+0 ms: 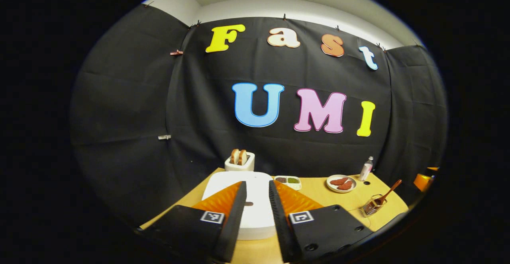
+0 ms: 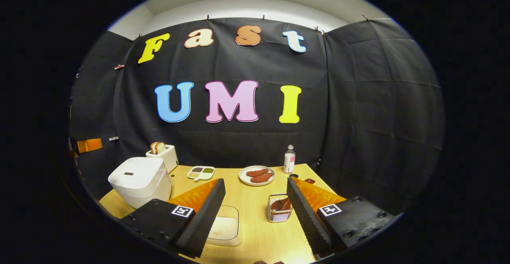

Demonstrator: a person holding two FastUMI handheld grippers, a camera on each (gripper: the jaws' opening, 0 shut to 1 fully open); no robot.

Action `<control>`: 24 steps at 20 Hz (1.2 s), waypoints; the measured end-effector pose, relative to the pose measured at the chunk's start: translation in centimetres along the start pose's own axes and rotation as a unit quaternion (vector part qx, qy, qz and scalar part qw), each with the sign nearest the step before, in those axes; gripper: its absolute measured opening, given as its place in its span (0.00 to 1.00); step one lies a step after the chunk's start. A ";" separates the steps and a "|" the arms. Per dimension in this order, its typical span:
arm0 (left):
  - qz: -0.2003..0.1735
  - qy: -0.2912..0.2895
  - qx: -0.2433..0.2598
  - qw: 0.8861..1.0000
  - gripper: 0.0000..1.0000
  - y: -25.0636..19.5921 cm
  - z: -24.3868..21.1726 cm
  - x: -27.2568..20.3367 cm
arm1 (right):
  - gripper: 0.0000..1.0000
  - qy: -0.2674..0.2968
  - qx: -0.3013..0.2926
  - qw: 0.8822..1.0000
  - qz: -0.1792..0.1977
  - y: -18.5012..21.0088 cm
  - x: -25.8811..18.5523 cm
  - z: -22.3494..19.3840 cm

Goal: Close the left gripper, press the button to open the rice cooker; take a wooden spoon from the chopstick holder with the right hand, scoop a spoonful of rice and pour it into the rice cooker, then put the wooden spoon back into the chopstick holder.

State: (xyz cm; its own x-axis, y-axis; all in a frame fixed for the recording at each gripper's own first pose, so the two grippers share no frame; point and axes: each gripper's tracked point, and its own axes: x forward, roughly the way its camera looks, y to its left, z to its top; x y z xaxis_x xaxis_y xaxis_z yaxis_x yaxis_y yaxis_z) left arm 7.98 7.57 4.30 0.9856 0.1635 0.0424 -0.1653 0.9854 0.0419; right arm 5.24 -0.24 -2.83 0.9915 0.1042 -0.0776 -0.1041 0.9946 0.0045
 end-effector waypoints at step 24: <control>-0.067 0.221 0.001 0.973 0.05 1.5 -13.7 12.7 | 0.98 0.029 0.045 0.995 -0.080 -3.9 -2.8 -2.1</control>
State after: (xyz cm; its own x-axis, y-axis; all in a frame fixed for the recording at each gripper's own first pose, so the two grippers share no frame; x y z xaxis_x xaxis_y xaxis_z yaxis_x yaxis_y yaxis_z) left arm 20.74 11.74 -8.82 0.9174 0.0381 -0.3961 -0.0329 0.9993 0.0198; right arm 2.69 -4.37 -4.77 0.9884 -0.0540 -0.1418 0.0653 0.9949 0.0765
